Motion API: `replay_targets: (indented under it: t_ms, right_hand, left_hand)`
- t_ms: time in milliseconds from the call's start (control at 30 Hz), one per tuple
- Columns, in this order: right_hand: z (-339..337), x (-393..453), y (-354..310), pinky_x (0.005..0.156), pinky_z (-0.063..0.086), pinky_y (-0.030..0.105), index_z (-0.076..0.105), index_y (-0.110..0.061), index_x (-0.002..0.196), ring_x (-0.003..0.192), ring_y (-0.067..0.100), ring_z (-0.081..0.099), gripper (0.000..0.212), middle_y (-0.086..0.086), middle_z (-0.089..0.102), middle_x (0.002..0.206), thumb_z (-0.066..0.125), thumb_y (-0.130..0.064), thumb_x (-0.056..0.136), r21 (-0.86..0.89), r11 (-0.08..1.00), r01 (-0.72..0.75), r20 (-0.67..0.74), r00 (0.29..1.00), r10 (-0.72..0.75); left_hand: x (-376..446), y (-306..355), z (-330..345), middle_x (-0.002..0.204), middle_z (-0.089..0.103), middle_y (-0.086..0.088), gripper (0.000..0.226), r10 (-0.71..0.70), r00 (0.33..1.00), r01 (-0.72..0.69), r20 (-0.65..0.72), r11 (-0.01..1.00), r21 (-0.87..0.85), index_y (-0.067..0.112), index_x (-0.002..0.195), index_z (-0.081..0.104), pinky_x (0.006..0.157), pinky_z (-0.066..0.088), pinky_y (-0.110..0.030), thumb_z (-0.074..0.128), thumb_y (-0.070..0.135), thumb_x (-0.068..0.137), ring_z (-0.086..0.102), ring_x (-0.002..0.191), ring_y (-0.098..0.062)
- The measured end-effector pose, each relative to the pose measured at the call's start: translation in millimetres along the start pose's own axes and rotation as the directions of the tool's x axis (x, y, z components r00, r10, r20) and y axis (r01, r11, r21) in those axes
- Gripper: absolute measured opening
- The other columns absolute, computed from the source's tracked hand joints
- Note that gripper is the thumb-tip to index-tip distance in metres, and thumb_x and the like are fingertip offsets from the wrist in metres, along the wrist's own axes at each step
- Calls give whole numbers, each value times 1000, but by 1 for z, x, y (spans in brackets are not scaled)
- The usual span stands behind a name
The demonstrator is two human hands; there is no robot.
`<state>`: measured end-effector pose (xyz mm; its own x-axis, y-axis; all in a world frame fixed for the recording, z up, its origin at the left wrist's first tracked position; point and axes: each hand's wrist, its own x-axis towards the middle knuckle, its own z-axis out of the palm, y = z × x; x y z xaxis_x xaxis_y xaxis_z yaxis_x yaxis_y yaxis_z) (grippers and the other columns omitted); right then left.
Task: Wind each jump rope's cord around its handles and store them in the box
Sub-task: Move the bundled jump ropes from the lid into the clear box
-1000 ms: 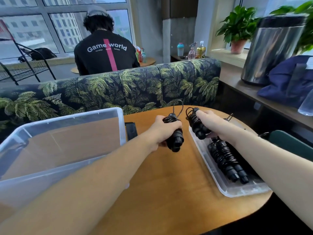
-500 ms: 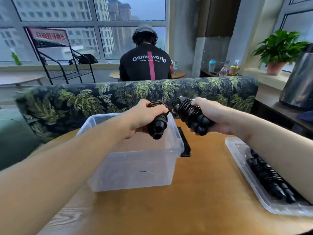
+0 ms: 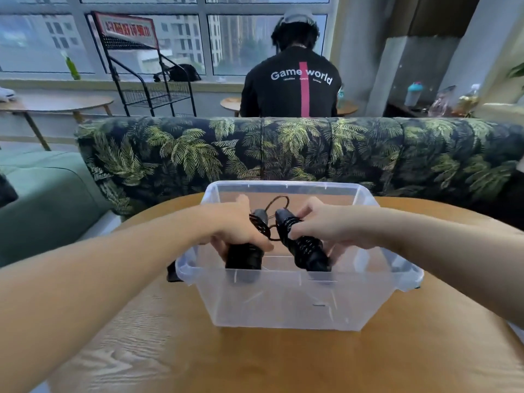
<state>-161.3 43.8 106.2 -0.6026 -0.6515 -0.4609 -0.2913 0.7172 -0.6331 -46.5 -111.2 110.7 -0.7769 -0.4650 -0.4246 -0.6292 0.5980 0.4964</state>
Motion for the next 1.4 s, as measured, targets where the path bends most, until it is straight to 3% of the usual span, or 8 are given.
replay_targets:
  t_ms: [367, 500, 700, 867, 967, 1067, 1167, 1400]
  right_hand:
    - [44, 77, 6, 69, 62, 55, 31, -19, 130, 61, 37, 69, 74, 21, 57, 99, 84, -32, 79, -244, 962, -123, 188, 967, 171]
    - [52, 84, 15, 69, 63, 50, 33, -21, 126, 71, 35, 72, 76, 15, 59, 108, 88, -35, 76, -251, 963, -99, 207, 966, 154]
    - [40, 84, 25, 76, 63, 49, 38, -23, 129, 91, 39, 74, 66, 17, 55, 117, 84, -26, 82, -211, 972, -99, 267, 951, 155]
    - [24, 76, 20, 82, 62, 45, 36, -33, 143, 93, 33, 74, 74, 17, 62, 117, 81, -29, 84, -266, 964, -19, 281, 955, 96]
    - [8, 57, 19, 82, 63, 42, 34, -40, 146, 93, 28, 74, 77, 8, 64, 110, 79, -29, 85, -214, 975, 66, 238, 971, -14]
    - [-12, 28, 24, 82, 63, 41, 39, -40, 144, 91, 23, 74, 74, 8, 68, 112, 80, -27, 84, -132, 980, 151, 133, 982, -133]
    - [-34, -7, 32, 80, 63, 38, 45, -37, 140, 90, 18, 74, 66, 6, 71, 110, 79, -26, 85, -110, 967, 230, 9, 973, -231]
    - [-84, -100, 86, 71, 61, 25, 64, -30, 117, 85, 14, 73, 29, 0, 74, 99, 74, -26, 89, -46, 937, 347, -289, 893, -345]
  left_hand:
    - [44, -10, 31, 127, 62, -13, 103, -168, 973, 39, 161, 798, 601, 7, 145, 26, 77, 61, -35, 79, 62, 76, 74, 97, -30]
    - [53, -14, 40, 125, 63, -15, 98, -196, 959, 28, 207, 789, 614, 4, 147, 26, 84, 61, -38, 75, 60, 82, 75, 97, -30]
    - [57, -15, 38, 124, 65, -15, 59, -211, 936, -9, 281, 784, 621, 1, 132, 55, 95, 58, -39, 69, 43, 94, 74, 101, -30]
    - [51, -14, 26, 122, 62, -6, 68, -10, 986, -93, 168, 798, 595, 12, 140, 47, 79, 63, -36, 70, 52, 90, 76, 85, -26]
    - [39, -7, 17, 126, 61, -1, 76, 137, 986, -163, 90, 863, 478, 24, 147, 39, 84, 60, -38, 68, 60, 87, 73, 91, -23]
    - [20, 10, 11, 136, 57, 3, 73, 281, 959, -264, 26, 864, 430, 29, 146, 42, 95, 51, -35, 66, 63, 87, 64, 93, -15]
    - [1, 33, 13, 137, 56, 6, 64, 357, 934, -316, -25, 857, 406, 33, 143, 45, 93, 43, -30, 64, 61, 90, 58, 110, -15]
    - [-34, 115, 52, 118, 64, 8, 37, 560, 813, -495, -160, 809, 317, 29, 127, 57, 83, 42, -28, 61, 48, 96, 60, 103, -15]
